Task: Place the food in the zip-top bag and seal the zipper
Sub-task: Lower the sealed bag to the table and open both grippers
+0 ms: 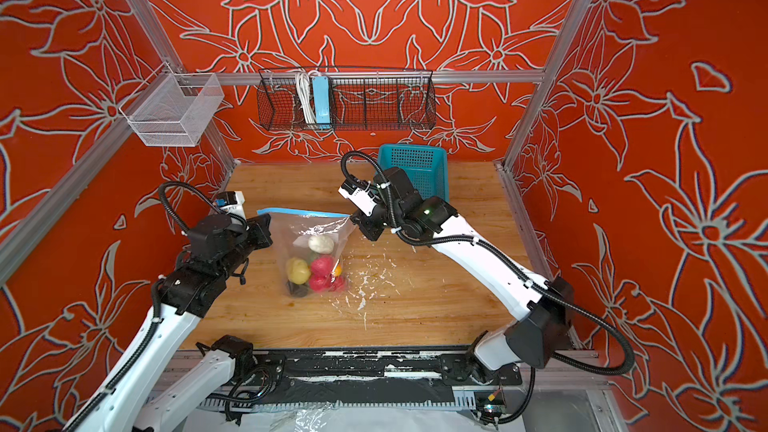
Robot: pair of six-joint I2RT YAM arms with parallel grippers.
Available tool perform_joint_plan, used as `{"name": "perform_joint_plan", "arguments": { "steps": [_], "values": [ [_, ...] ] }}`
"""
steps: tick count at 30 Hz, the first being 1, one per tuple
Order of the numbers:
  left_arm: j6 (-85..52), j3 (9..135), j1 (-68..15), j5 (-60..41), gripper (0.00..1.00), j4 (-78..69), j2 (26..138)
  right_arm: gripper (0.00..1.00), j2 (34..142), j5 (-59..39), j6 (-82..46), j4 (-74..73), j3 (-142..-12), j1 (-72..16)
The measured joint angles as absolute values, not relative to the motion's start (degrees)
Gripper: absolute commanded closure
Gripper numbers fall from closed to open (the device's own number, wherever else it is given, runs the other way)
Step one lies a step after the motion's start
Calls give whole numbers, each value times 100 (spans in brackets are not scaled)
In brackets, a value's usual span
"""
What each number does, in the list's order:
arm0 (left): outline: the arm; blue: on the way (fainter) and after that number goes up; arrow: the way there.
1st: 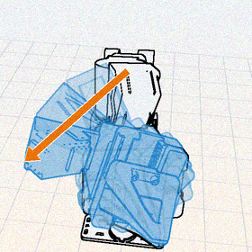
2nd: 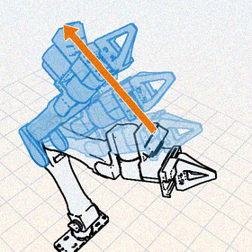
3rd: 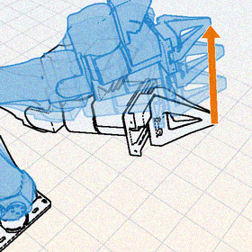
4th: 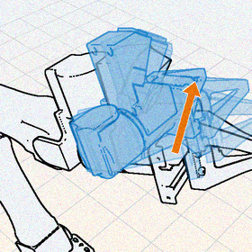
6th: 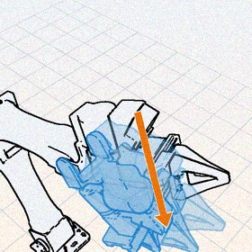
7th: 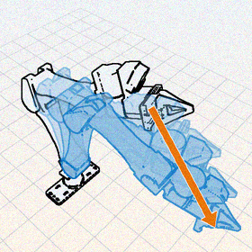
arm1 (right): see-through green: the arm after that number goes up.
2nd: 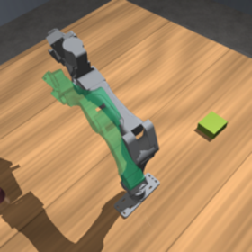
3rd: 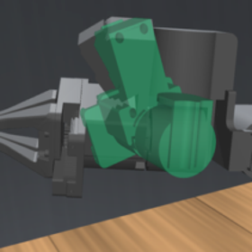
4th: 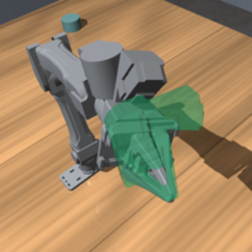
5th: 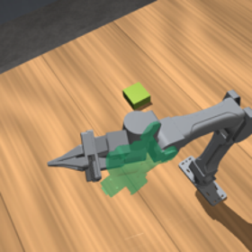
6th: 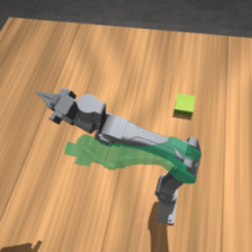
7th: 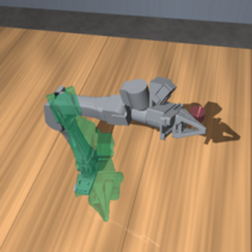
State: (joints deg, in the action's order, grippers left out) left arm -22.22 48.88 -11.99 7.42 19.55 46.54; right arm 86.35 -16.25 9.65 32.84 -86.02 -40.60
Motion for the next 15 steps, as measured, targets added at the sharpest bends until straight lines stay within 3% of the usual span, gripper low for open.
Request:
{"name": "perform_joint_plan", "arguments": {
  "steps": [8,15],
  "values": [
    [-2211,5275,-1162,1358,100,1214,6357,100,10082,-1518,969,3321,-9701,-3562],
    [-2303,6274,-803,1295,100,838,8141,100,11386,-1542,1015,3376,-10962,-3225]
  ]
}}
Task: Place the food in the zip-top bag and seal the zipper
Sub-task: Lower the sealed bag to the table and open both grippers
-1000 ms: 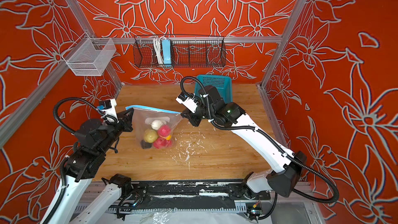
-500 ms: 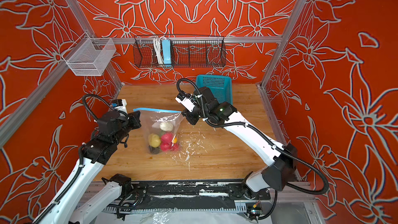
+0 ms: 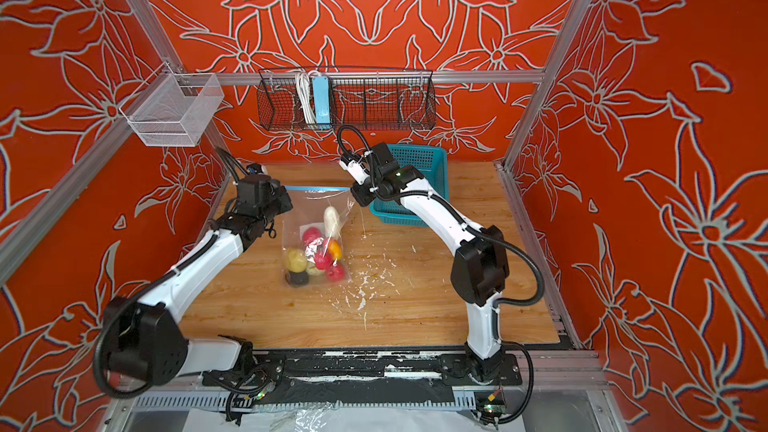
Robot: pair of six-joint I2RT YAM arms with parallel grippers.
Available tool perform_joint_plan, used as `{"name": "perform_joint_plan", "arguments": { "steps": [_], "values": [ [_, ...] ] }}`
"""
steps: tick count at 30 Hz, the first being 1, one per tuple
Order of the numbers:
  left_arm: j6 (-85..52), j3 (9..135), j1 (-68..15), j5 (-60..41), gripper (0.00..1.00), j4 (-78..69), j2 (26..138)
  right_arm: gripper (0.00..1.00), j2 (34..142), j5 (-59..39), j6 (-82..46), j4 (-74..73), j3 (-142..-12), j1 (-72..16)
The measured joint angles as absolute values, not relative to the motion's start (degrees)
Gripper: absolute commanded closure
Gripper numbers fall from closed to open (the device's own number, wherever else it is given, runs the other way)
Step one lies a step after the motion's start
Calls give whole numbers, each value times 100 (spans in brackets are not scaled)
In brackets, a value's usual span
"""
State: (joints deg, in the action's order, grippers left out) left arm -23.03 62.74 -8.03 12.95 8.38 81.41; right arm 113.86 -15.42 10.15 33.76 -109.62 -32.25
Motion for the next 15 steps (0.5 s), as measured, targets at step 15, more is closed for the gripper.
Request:
{"name": "perform_joint_plan", "arguments": {
  "steps": [15],
  "values": [
    [-2606,8392,-416,1291,100,497,11480,100,14291,-1487,1015,3111,-13358,-2849]
  ]
}}
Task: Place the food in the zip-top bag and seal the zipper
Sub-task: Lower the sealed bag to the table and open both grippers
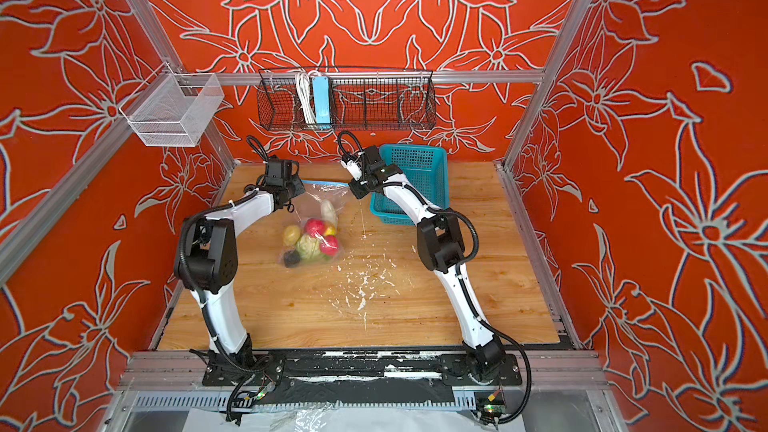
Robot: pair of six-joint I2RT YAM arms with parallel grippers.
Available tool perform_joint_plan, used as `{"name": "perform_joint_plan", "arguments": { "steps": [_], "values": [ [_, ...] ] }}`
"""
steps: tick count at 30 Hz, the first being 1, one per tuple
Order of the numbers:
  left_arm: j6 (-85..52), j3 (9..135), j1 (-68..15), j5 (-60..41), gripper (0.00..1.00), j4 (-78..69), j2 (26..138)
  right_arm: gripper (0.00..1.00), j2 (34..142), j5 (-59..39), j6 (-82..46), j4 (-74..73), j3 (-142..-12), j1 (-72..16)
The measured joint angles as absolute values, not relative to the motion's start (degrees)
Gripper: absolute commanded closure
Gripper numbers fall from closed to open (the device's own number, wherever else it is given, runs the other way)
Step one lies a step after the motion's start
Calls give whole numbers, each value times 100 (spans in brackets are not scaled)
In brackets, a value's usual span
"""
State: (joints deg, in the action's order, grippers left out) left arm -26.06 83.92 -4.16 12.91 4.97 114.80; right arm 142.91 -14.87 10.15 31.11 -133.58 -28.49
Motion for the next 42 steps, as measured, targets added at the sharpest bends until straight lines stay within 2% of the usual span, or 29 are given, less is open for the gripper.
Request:
{"name": "perform_joint_plan", "arguments": {
  "steps": [1,3,5,7,8,10,13,21,22,23,42],
  "values": [
    [-2635,8514,-412,1295,97,504,11625,100,14383,-1487,1015,3070,-13423,-2842],
    [-2698,8715,-405,1315,79,510,11869,100,14508,-1492,1004,2989,-13506,-2832],
    [-2805,8873,-390,1356,64,510,12051,100,14580,-1487,1002,2919,-13568,-2818],
    [-2864,8925,-368,1387,56,513,12116,75,14604,-1487,982,2875,-13614,-2808],
    [-2932,8927,-366,1398,53,510,12121,68,14604,-1490,963,2840,-13618,-2803],
    [-3000,8952,-351,1426,47,519,12121,63,14604,-1500,939,2762,-13635,-2790],
    [-3089,8969,-336,1479,38,513,12121,44,14604,-1529,875,2644,-13659,-2788],
    [-3199,8860,-336,1581,10,596,11907,4,14584,-1619,591,2488,-13793,-2779],
    [-3203,8818,-336,1584,3,609,11819,2,14564,-1638,550,2482,-13793,-2779],
    [-3192,8788,-336,1584,2,624,11738,2,14545,-1649,530,2477,-13786,-2779],
    [-2794,7703,-331,1584,3,746,10062,2,12342,-1669,75,1446,-11268,-2700]
  ]
}}
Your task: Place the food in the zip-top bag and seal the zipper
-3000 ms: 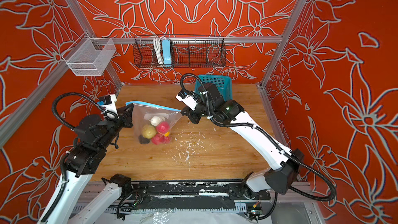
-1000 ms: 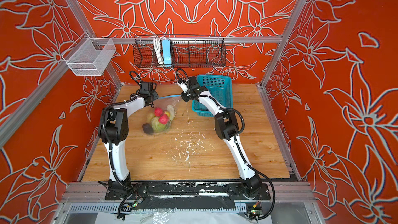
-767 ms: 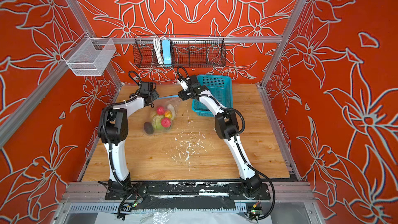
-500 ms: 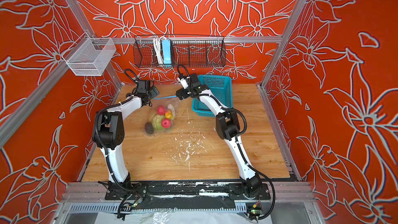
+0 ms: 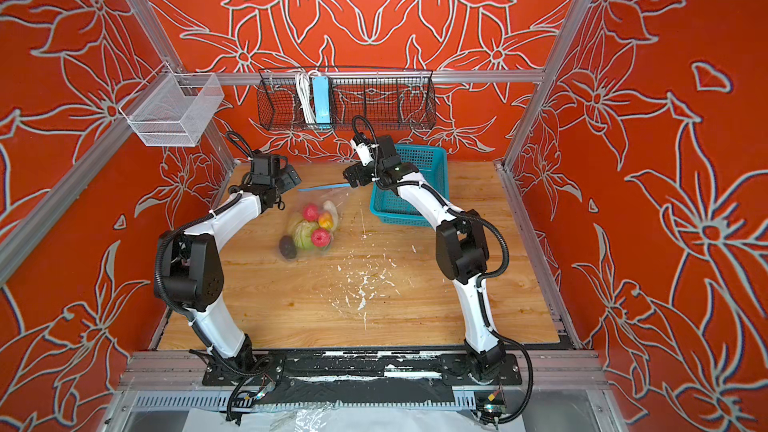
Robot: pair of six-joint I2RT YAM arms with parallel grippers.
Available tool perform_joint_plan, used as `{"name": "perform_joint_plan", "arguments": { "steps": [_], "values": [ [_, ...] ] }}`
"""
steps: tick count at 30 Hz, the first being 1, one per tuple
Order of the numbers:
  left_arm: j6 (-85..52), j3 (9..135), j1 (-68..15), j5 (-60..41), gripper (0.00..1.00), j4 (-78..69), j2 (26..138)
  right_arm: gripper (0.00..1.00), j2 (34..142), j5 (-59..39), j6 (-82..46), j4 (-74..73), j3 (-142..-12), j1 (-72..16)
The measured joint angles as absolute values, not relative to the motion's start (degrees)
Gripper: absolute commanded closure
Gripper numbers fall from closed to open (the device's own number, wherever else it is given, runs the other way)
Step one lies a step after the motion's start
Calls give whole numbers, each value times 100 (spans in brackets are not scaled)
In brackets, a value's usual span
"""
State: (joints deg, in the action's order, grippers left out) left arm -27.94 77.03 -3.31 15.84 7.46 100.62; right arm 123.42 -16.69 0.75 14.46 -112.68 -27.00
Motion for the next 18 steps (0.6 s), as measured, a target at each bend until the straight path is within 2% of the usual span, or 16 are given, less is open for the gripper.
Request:
{"name": "perform_joint_plan", "arguments": {
  "steps": [8,18],
  "values": [
    [-2464,6639,-331,1643,2,602,8980,2,11480,-1608,-143,1074,-9935,-2495],
    [-2318,5437,-331,1584,3,554,8182,2,9902,-967,-408,504,-7876,-2178]
  ]
}}
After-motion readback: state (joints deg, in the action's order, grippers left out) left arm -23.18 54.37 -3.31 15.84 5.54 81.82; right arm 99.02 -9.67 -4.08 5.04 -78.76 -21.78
